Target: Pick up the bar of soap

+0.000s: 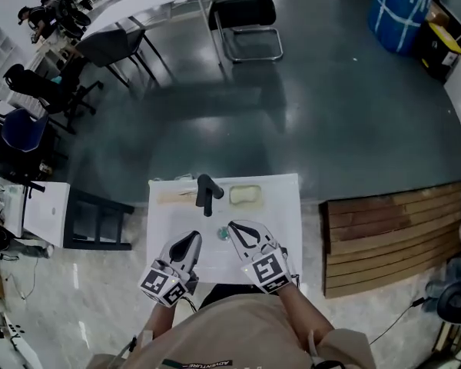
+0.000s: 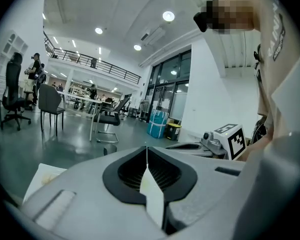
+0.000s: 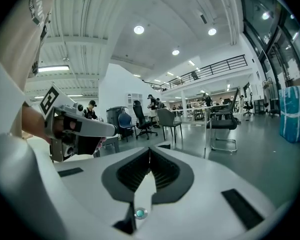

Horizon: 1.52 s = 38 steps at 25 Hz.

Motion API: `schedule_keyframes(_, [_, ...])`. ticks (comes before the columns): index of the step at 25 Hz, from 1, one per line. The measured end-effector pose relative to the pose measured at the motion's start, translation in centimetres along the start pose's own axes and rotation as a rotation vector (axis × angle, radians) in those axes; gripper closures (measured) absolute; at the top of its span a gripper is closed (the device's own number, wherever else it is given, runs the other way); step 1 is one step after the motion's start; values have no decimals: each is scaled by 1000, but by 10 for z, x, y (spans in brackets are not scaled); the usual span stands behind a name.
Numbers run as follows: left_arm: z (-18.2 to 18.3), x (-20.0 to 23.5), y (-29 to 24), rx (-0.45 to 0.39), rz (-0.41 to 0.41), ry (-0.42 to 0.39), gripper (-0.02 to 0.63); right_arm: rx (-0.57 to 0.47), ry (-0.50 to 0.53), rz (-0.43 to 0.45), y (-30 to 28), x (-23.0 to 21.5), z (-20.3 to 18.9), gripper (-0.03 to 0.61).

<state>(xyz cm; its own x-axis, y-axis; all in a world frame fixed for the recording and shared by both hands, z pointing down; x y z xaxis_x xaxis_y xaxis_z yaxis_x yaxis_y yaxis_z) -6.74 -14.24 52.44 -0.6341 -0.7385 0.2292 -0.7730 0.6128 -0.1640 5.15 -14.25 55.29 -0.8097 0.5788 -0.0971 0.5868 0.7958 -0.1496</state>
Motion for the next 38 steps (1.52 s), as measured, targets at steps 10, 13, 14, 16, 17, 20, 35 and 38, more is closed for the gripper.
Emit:
schedule_keyframes(10, [-8, 25, -19, 17, -101, 8, 621, 57, 12, -113, -6, -16, 7, 574])
schedule_keyframes(13, [-11, 28, -22, 6, -135, 17, 621, 97, 45, -138, -10, -23, 5, 574])
schedule_keyframes(14, [-10, 29, -24, 6, -144, 19, 621, 106, 42, -142, -13, -26, 4, 574])
schedule_keyframes(16, [-12, 32, -23, 13, -162, 19, 621, 114, 11, -144, -20, -29, 0, 574])
schedule_keyframes(17, [-15, 35, -20, 21, -168, 18, 621, 121, 0, -147, -23, -29, -5, 574])
schedule_keyframes(20, [-28, 43, -15, 57, -177, 17, 621, 161, 9, -167, -29, -31, -19, 574])
schedule_keyframes(35, [-48, 54, -28, 131, -205, 23, 621, 563, 272, 36, -82, -62, -111, 414])
schedule_keyframes(38, [-47, 60, -30, 138, -190, 29, 621, 676, 335, 121, -94, -74, -133, 402])
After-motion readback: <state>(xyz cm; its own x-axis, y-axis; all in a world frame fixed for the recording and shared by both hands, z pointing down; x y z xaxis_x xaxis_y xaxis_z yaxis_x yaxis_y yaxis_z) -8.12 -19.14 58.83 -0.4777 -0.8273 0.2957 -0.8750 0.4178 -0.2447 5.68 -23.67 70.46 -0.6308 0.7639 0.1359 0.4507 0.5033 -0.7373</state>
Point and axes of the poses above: the fingertips, and each gripper's own axes: y backward along the fingers, x to its left, z out of its top, the point moved 3 cm from there along y, backward along the fingers, and after that the axes turned 4 degrees about -x, right-handed, at the moved point
